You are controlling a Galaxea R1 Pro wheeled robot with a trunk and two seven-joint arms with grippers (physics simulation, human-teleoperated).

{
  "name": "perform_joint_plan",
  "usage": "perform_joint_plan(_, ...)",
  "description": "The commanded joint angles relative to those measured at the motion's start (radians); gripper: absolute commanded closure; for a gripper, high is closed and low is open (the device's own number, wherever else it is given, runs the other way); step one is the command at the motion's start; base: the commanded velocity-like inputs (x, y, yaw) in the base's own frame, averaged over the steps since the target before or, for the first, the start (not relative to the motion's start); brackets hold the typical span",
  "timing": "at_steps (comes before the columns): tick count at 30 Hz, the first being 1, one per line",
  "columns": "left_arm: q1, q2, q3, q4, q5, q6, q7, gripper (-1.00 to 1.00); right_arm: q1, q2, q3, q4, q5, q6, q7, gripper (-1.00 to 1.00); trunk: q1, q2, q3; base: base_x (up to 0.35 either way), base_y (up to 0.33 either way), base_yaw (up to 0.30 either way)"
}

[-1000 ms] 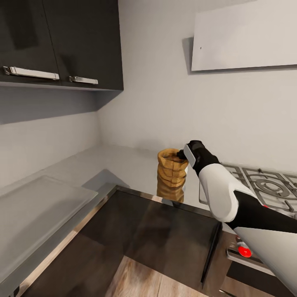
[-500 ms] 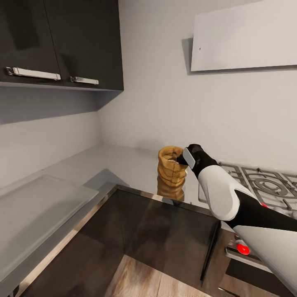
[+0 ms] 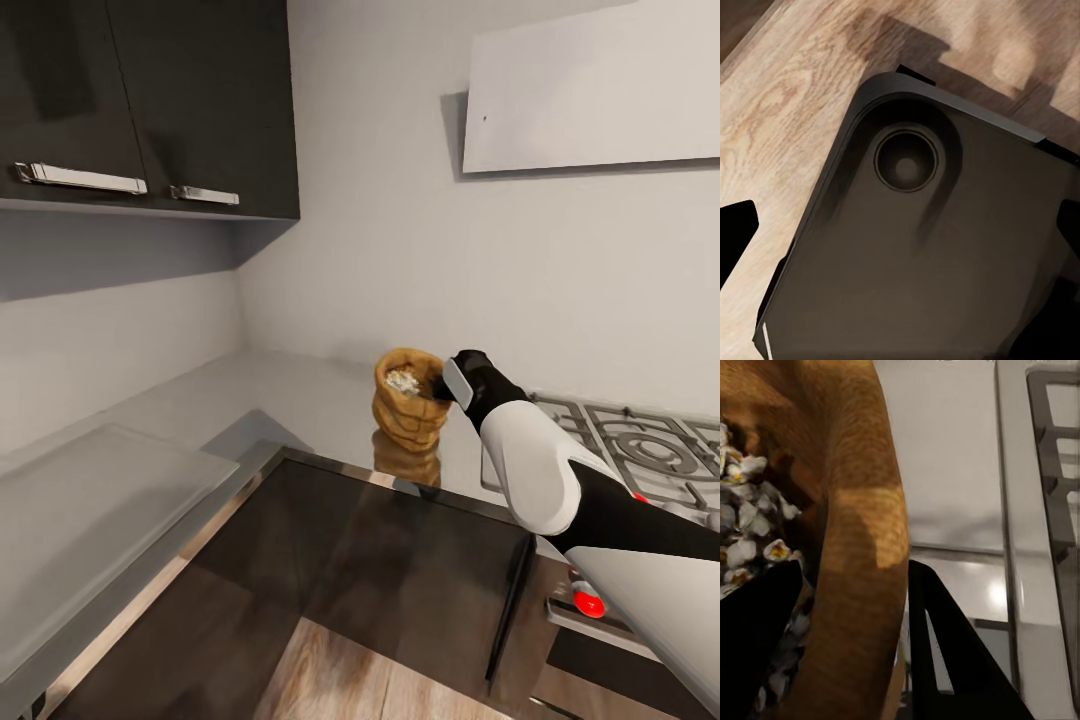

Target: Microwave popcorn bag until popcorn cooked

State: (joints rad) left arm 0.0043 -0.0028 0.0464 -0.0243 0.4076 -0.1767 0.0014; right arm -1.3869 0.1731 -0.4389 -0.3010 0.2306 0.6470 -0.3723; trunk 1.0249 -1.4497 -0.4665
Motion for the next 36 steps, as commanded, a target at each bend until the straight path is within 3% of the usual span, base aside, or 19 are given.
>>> perform_joint_plan(1, 0.0, 0.0, 0.004, -0.002, 0.0, -0.001, 0.0, -1.0, 0.0, 0.001, -0.011, 0.016, 0.001, 0.003, 0.001, 1.0, 0.0, 0.0, -0.001, 0.0, 0.0, 0.0)
perform_joint_plan(6, 0.0, 0.0, 0.004, -0.002, 0.001, -0.001, 0.0, -1.0, 0.0, 0.001, -0.015, 0.0, 0.001, 0.006, 0.002, 1.0, 0.0, 0.0, -0.001, 0.0, 0.0, 0.0)
perform_joint_plan(9, 0.0, 0.0, 0.004, -0.002, 0.003, -0.001, 0.0, -1.0, 0.0, 0.001, -0.013, -0.119, -0.018, 0.032, 0.006, 1.0, 0.0, 0.0, -0.001, 0.0, 0.0, 0.0)
perform_joint_plan(16, 0.0, 0.0, 0.004, -0.002, 0.005, -0.001, 0.0, -1.0, 0.0, 0.001, 0.002, -0.431, -0.033, 0.301, 0.01, 1.0, 0.0, 0.0, -0.001, 0.0, 0.0, 0.0)
perform_joint_plan(18, 0.0, 0.0, 0.004, -0.002, 0.005, -0.001, 0.0, -1.0, 0.0, 0.001, 0.034, -0.504, -0.032, 0.4, 0.01, 1.0, 0.0, 0.0, -0.001, 0.0, 0.0, 0.0)
perform_joint_plan(20, 0.0, 0.0, 0.005, -0.002, 0.006, -0.001, 0.0, -1.0, 0.0, 0.001, 0.083, -0.554, -0.031, 0.4, 0.009, 1.0, 0.0, 0.0, -0.001, 0.0, 0.0, 0.0)
perform_joint_plan(22, 0.0, 0.0, 0.006, -0.002, 0.008, -0.001, 0.0, -1.0, 0.0, 0.001, 0.102, -0.577, -0.028, 0.4, 0.008, 1.0, 0.0, 0.0, -0.001, 0.0, 0.0, 0.0)
perform_joint_plan(36, 0.0, -0.006, 0.007, 0.001, 0.005, -0.009, 0.003, -1.0, 0.001, 0.001, 0.102, -0.581, -0.024, 0.4, 0.004, 1.0, 0.0, 0.0, -0.001, -0.255, 0.0, 0.0)
